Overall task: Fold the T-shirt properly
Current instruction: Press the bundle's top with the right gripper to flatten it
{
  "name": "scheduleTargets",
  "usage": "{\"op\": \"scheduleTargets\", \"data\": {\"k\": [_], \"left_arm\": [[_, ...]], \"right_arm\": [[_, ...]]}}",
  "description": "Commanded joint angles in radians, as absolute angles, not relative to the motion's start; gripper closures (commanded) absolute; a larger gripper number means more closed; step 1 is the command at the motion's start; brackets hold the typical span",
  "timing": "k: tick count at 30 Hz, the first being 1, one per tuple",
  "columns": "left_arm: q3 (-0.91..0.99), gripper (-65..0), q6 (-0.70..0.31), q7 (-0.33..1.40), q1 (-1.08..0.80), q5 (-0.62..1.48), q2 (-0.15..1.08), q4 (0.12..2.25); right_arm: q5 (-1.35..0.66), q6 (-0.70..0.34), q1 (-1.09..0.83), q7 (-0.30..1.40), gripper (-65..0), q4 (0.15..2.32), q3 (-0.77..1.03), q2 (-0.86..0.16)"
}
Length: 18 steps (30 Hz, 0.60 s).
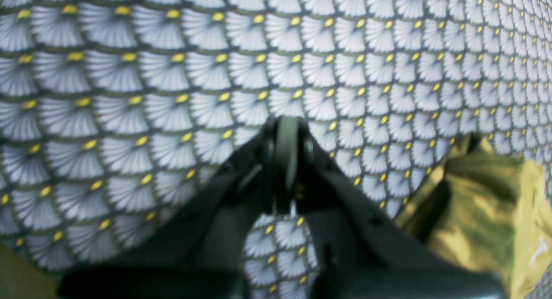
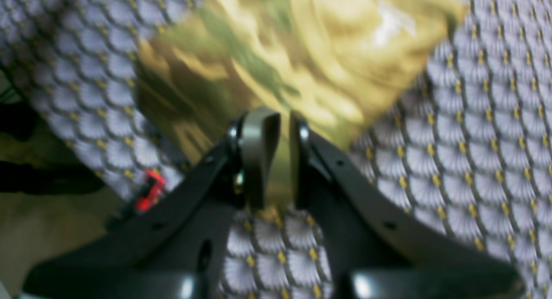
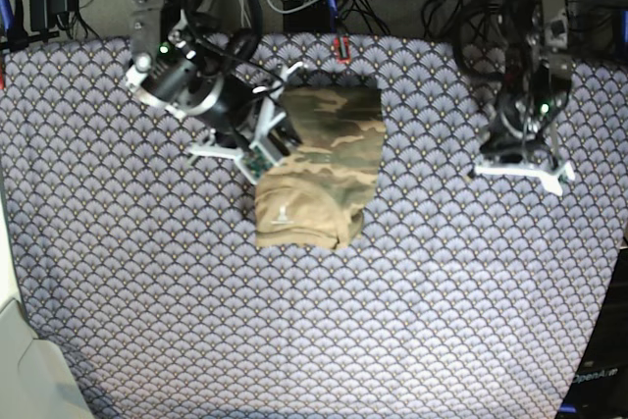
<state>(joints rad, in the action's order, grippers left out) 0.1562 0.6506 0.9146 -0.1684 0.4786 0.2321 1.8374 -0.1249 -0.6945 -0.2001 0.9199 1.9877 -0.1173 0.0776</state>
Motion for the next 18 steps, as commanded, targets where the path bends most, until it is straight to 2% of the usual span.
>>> {"op": "scheduleTargets", "data": {"k": [1,10,18], "left_arm": [[0.147,-0.5,0.647,0.908,-0.179,0.478,0.236,1.856],[0.074,-0.5,0.647,0.9,-0.306,0.478,0.211,1.857],[0.071,-0.5,0.647,0.903,-0.354,0.478,0.203,1.853]], "right_arm": [[-0.168,-0.698,-0.179,0.92,-8.3,2.0,-0.148,0.082],[-0.437,-0.698,-0.027,1.009,-8.4,1.828,-0.328,0.077],[-0.516,-0.698,0.127,0.99,-8.8,1.515,-0.321,0.061]]}}
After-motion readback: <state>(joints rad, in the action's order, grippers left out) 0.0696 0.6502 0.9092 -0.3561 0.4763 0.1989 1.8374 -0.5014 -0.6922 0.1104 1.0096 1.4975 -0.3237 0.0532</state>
